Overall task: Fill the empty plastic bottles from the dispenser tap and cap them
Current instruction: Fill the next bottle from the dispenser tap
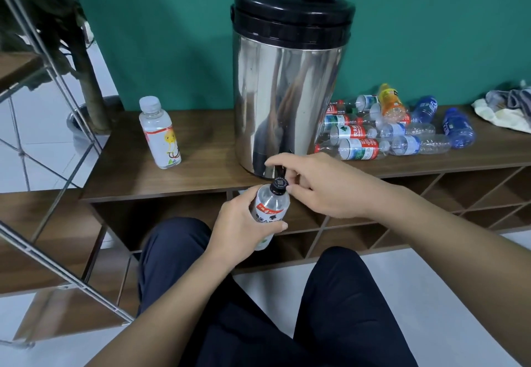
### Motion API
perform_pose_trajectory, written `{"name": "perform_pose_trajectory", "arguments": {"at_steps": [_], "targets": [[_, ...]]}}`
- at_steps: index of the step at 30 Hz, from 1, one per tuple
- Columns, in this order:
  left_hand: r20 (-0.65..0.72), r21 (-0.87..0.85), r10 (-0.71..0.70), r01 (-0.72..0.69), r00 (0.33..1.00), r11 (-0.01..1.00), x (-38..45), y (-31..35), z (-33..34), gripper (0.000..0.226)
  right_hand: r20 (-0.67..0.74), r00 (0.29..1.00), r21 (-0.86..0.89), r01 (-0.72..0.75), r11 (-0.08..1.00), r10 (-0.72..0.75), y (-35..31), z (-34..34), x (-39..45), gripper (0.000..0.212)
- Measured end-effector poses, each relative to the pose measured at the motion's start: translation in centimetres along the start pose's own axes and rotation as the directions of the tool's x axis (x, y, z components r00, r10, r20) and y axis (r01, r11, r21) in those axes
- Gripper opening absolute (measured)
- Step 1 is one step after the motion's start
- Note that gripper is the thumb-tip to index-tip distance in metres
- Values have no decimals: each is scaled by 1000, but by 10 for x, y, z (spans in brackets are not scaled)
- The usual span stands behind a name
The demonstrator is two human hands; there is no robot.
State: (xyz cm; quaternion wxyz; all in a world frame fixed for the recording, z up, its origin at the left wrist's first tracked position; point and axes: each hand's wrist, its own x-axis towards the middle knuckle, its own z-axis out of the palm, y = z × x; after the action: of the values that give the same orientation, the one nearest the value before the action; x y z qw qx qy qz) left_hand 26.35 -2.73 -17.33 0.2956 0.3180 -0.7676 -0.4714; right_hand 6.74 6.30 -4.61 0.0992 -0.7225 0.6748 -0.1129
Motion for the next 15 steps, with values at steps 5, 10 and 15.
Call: {"name": "perform_pose_trajectory", "arguments": {"at_steps": [5,10,15], "targets": [[-49,-7,-6,6,999,1000,5,8,-14,71,27,999,-102,37,994,-34,-16,-11,20,11],[-83,-10,3,-4,997,1000,8,16,-35,70,-42,997,-254,51,966,-63,-34,-21,42,48],[-141,22,15,-12,990,1000,18,18,-61,73,-24,990,-213,131,968,-139,-43,-46,65,51]]}}
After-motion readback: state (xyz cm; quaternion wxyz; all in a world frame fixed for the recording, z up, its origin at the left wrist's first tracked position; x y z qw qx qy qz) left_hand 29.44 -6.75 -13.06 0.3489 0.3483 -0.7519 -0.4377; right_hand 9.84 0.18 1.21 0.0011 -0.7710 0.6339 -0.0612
